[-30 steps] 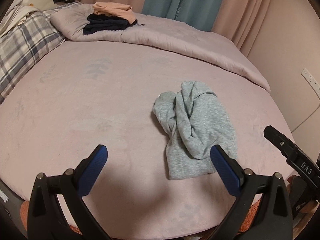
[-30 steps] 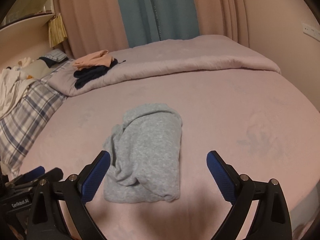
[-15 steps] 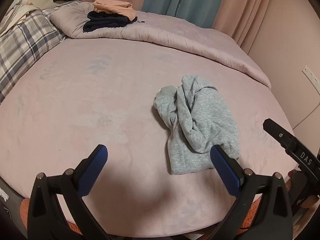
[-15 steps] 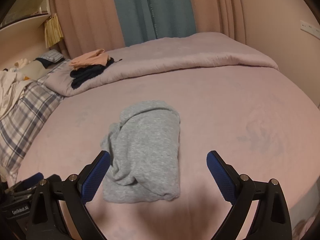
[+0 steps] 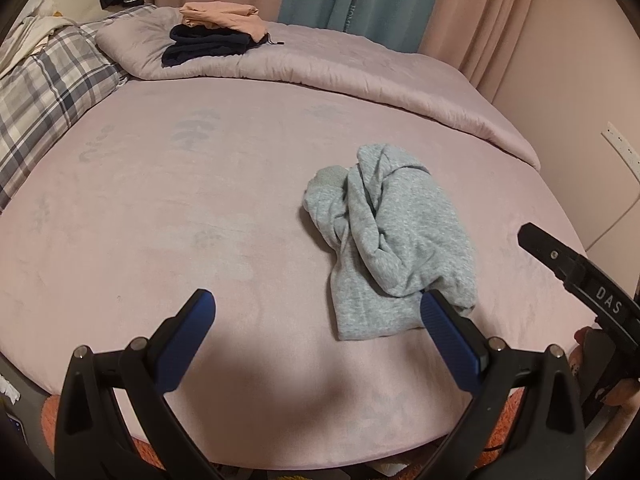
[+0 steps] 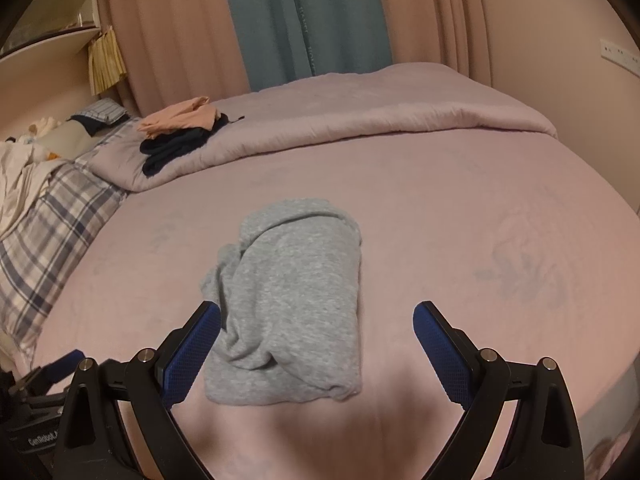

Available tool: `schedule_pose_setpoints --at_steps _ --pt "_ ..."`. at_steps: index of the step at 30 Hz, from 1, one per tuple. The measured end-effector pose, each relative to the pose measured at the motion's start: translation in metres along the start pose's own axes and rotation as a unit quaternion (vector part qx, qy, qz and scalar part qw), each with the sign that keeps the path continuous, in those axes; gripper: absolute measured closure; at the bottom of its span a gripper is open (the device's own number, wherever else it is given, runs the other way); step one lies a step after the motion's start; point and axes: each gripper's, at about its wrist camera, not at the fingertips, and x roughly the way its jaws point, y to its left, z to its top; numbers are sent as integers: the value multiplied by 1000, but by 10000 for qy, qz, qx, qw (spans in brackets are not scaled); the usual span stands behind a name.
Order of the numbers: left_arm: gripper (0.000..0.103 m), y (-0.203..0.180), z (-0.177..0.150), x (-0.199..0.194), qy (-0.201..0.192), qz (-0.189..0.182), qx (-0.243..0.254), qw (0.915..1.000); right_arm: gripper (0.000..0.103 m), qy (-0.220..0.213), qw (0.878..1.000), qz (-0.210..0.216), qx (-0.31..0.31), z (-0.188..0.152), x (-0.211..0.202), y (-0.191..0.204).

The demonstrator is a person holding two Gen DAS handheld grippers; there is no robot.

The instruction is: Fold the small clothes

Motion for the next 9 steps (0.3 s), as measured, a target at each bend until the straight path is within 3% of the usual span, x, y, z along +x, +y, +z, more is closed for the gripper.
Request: schedule_pose_setpoints --at_steps 9 --pt "0 -2 0 -3 -51 -2 17 10000 7 -37 10000 -73 -48 0 0 4"
